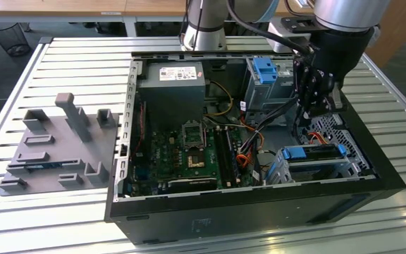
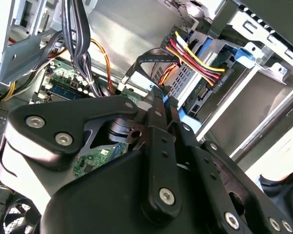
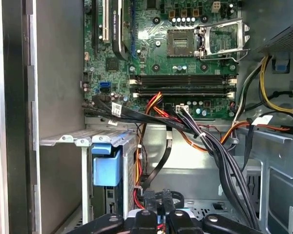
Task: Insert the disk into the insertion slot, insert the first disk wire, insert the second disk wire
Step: 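Insert the second disk wire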
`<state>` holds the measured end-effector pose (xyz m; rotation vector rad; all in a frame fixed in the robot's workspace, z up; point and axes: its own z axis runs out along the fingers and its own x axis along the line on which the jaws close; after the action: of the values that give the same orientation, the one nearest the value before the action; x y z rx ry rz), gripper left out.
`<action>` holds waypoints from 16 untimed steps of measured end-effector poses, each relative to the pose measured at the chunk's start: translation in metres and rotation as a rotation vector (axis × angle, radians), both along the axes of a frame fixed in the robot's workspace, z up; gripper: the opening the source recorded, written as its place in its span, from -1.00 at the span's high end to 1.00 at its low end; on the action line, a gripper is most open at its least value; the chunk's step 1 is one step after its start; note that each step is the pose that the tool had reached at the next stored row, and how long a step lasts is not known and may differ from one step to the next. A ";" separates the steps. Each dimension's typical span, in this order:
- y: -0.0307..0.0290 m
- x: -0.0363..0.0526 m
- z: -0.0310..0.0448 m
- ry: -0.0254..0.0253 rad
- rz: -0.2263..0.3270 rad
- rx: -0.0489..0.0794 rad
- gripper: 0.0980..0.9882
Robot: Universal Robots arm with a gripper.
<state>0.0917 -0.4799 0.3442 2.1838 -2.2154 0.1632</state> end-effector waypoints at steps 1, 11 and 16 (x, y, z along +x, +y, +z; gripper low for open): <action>0.0001 0.0002 -0.0002 0.0000 0.000 0.000 0.84; -0.0018 0.0004 -0.0010 0.0004 -0.001 0.082 0.84; -0.0020 0.0004 -0.0009 0.0004 -0.001 0.035 0.84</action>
<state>0.0921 -0.4819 0.3433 2.2002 -2.2353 0.1253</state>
